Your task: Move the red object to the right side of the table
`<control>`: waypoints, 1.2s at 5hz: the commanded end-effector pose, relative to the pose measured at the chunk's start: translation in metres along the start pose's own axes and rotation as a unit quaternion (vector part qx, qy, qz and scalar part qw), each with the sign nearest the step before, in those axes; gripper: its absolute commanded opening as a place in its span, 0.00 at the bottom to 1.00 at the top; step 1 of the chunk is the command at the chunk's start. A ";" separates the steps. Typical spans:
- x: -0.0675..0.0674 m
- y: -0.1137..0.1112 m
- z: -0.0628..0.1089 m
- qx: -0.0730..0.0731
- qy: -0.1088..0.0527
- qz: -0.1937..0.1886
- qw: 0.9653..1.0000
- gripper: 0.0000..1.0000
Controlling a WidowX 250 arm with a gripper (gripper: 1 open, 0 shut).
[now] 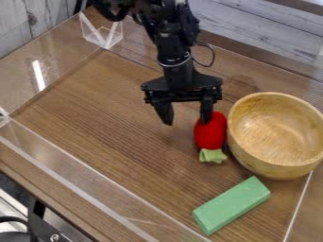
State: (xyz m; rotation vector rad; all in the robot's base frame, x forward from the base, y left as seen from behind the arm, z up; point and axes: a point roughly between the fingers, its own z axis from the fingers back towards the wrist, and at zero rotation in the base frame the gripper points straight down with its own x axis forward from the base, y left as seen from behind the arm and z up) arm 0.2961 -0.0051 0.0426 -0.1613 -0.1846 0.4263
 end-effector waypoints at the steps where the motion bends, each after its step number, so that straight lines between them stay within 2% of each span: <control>1: 0.004 -0.001 0.005 -0.004 -0.029 -0.003 1.000 1.00; 2: 0.004 0.002 0.000 -0.001 -0.036 0.000 0.999 1.00; 4: 0.007 0.004 0.008 0.006 -0.047 0.011 0.999 1.00; 6: 0.023 0.000 0.000 0.012 -0.054 0.025 0.998 1.00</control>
